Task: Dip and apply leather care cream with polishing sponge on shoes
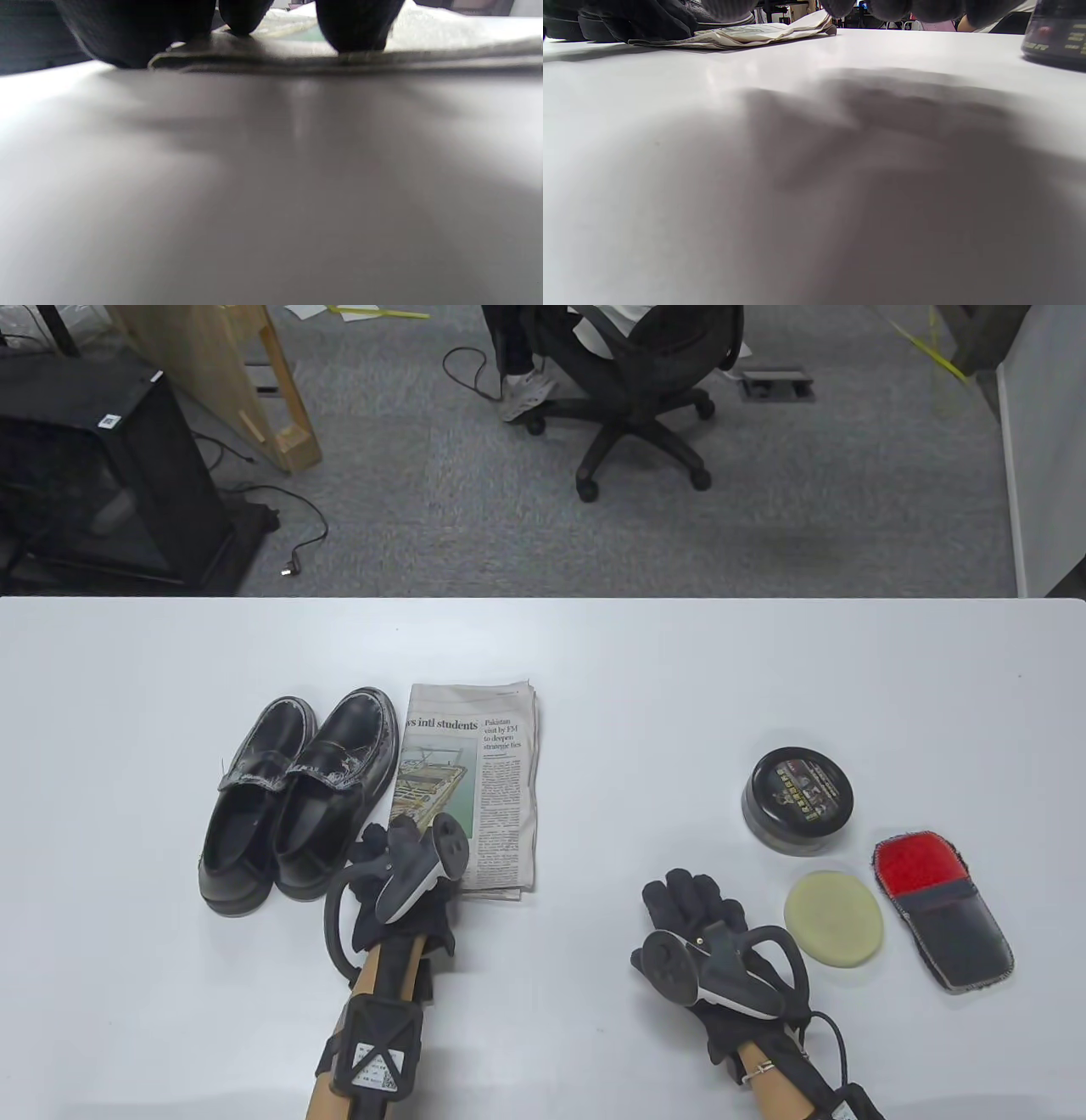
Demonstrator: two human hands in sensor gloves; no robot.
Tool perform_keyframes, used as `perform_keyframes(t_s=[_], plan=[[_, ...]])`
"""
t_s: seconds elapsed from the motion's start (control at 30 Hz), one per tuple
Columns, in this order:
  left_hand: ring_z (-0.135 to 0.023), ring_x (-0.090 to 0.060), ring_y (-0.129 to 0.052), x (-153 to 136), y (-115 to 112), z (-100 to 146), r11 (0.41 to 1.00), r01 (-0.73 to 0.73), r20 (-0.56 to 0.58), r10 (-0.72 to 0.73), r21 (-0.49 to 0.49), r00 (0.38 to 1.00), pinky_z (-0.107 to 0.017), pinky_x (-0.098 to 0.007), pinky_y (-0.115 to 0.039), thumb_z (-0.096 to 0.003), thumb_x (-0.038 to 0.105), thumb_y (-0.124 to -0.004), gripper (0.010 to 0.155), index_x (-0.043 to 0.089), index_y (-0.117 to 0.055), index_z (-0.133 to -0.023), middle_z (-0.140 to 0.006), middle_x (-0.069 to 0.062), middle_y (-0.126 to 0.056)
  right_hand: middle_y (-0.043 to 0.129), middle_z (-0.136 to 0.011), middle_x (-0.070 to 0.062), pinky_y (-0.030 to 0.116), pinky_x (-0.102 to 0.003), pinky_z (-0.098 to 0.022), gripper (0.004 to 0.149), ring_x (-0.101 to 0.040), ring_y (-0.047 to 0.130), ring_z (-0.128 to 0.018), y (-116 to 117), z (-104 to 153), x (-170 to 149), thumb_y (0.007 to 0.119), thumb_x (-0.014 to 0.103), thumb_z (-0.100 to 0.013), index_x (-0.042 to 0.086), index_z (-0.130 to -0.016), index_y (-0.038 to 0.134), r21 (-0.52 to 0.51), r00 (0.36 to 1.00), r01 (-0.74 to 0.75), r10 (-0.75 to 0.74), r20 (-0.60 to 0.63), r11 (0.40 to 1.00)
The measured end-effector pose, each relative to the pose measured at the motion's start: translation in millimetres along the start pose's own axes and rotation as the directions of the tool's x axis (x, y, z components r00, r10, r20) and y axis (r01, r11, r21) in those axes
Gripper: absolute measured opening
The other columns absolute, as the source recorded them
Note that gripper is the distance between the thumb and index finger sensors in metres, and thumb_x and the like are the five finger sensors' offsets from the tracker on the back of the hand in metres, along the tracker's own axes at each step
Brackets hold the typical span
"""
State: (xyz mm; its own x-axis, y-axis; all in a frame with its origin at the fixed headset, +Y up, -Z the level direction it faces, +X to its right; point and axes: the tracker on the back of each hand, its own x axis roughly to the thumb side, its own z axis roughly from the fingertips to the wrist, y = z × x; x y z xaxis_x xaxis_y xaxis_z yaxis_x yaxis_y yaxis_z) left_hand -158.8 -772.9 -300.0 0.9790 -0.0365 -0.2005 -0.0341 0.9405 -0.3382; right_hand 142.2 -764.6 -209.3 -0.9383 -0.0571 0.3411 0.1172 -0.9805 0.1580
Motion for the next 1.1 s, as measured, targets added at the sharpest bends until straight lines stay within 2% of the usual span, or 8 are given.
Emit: perform_keyframes(t_s=[0.13, 0.27, 0.4, 0.53, 0.63, 0.83, 0.97, 1.1], plan=[[-0.087, -0.057, -0.067, -6, 5, -4, 0.998, -0.066, -0.044, 0.065, -0.013, 0.997, -0.055, -0.036, -0.086, -0.0533, 0.043, -0.081, 0.097, -0.005, -0.028, -0.119, -0.11, -0.054, -0.046, 0.034, -0.12, -0.028, 0.054, -0.062, -0.072, 0.079, -0.056, 0.044, -0.105, 1, -1, 0, 0.051, 0.056, -0.057, 0.009, -0.118, 0.031, 0.009, 1.0, -0.005, 0.005, -0.001, 1.0], [-0.066, -0.018, -0.089, -23, 5, -5, 0.98, -0.198, -0.077, 0.198, 0.009, 0.977, -0.035, -0.01, -0.09, -0.0543, 0.035, -0.085, 0.101, -0.011, -0.019, -0.115, -0.102, -0.043, -0.062, 0.036, -0.12, -0.027, 0.055, -0.062, -0.072, 0.079, -0.055, 0.046, -0.105, 0, -1, 0, 0.051, 0.056, -0.057, 0.009, -0.118, 0.032, 0.013, 1.0, 0.001, -0.001, -0.001, 1.0], [-0.054, -0.012, -0.094, -39, 4, 1, 0.915, -0.404, -0.031, 0.404, 0.004, 0.914, -0.025, -0.01, -0.089, -0.0565, 0.029, -0.084, 0.091, -0.013, -0.028, -0.115, -0.091, -0.018, -0.079, 0.037, -0.12, -0.027, 0.055, -0.062, -0.072, 0.078, -0.054, 0.047, -0.105, -4, -2, 2, 0.051, 0.056, -0.057, 0.01, -0.118, 0.033, 0.003, 1.0, 0.027, -0.027, 0.002, 1.0], [-0.056, -0.015, -0.091, -47, 9, 16, 0.721, -0.692, 0.086, 0.692, -0.03, 0.717, -0.03, -0.016, -0.089, -0.0594, 0.025, -0.08, 0.074, -0.005, -0.04, -0.114, -0.09, -0.015, -0.077, 0.037, -0.12, -0.027, 0.055, -0.063, -0.072, 0.078, -0.055, 0.047, -0.106, -17, -6, 8, 0.051, 0.056, -0.058, 0.01, -0.118, 0.032, -0.016, 0.992, 0.123, -0.123, 0.026, 0.992], [-0.058, -0.016, -0.088, -41, 25, 39, 0.668, -0.744, 0.226, 0.723, 0.016, 0.653, -0.032, -0.017, -0.087, -0.0614, 0.022, -0.077, 0.06, 0.009, -0.048, -0.112, -0.095, -0.016, -0.073, 0.036, -0.12, -0.029, 0.055, -0.063, -0.072, 0.082, -0.056, 0.047, -0.105, -33, -7, 17, 0.049, 0.057, -0.058, 0.008, -0.119, 0.027, -0.043, 0.965, 0.253, -0.249, 0.081, 0.966], [-0.057, -0.016, -0.087, 3, 56, 113, 0.82, -0.455, 0.49, 0.255, 0.346, 0.833, -0.031, -0.017, -0.087, -0.0632, 0.019, -0.073, 0.055, 0.013, -0.05, -0.113, -0.104, -0.017, -0.071, 0.029, -0.117, -0.042, 0.057, -0.066, -0.07, 0.099, -0.064, 0.049, -0.102, -66, -14, 38, 0.042, 0.062, -0.058, -0.008, -0.115, 0.003, -0.046, 0.762, 0.626, -0.599, 0.247, 0.778], [-0.06, -0.018, -0.088, 39, 42, 155, 0.795, -0.245, 0.528, -0.11, 0.556, 0.842, -0.035, -0.02, -0.088, -0.0629, 0.021, -0.073, 0.055, 0.018, -0.051, -0.113, -0.106, -0.015, -0.073, 0.023, -0.114, -0.047, 0.056, -0.067, -0.07, 0.108, -0.065, 0.047, -0.102, -69, -19, 40, 0.041, 0.065, -0.058, -0.017, -0.108, -0.011, -0.021, 0.488, 0.861, -0.814, 0.315, 0.508], [-0.066, -0.02, -0.088, 66, 22, 171, 0.739, -0.108, 0.506, -0.34, 0.665, 0.793, -0.04, -0.023, -0.087, -0.0624, 0.024, -0.073, 0.057, 0.017, -0.05, -0.114, -0.108, -0.013, -0.072, 0.039, -0.113, -0.038, 0.068, -0.055, -0.068, 0.096, -0.051, 0.067, -0.097, -56, -16, 27, 0.05, 0.049, -0.064, -0.018, -0.108, -0.001, -0.109, 0.327, 0.944, -0.926, 0.19, 0.311]])
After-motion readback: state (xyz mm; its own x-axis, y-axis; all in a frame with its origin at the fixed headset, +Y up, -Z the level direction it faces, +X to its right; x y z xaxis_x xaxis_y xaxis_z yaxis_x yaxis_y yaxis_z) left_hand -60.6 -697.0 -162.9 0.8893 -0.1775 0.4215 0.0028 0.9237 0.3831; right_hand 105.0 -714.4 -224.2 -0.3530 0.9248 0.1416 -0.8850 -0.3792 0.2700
